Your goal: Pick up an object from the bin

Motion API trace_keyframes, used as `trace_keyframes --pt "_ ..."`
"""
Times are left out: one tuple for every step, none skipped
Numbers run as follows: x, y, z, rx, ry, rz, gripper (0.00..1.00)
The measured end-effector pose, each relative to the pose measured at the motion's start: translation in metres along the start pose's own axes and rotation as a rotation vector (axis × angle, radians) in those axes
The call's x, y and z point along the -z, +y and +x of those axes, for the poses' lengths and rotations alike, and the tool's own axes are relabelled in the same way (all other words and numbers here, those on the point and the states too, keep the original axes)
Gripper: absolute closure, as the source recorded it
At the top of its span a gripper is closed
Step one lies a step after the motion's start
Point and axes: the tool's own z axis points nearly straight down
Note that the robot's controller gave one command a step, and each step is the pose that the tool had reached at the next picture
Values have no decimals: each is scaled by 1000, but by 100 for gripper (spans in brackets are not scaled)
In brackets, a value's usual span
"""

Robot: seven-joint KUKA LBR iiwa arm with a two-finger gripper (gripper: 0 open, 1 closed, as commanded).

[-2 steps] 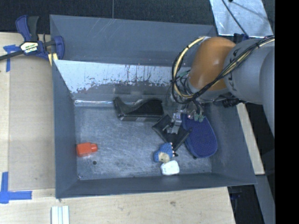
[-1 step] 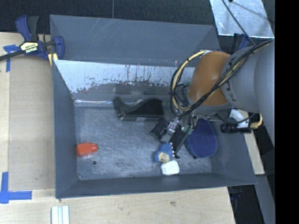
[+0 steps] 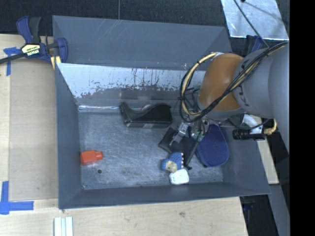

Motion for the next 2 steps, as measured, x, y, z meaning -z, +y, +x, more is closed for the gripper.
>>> trace_keyframes --pt "149 -21 8 30 -8 -4 100" --pt "144 -21 9 31 0 0 0"
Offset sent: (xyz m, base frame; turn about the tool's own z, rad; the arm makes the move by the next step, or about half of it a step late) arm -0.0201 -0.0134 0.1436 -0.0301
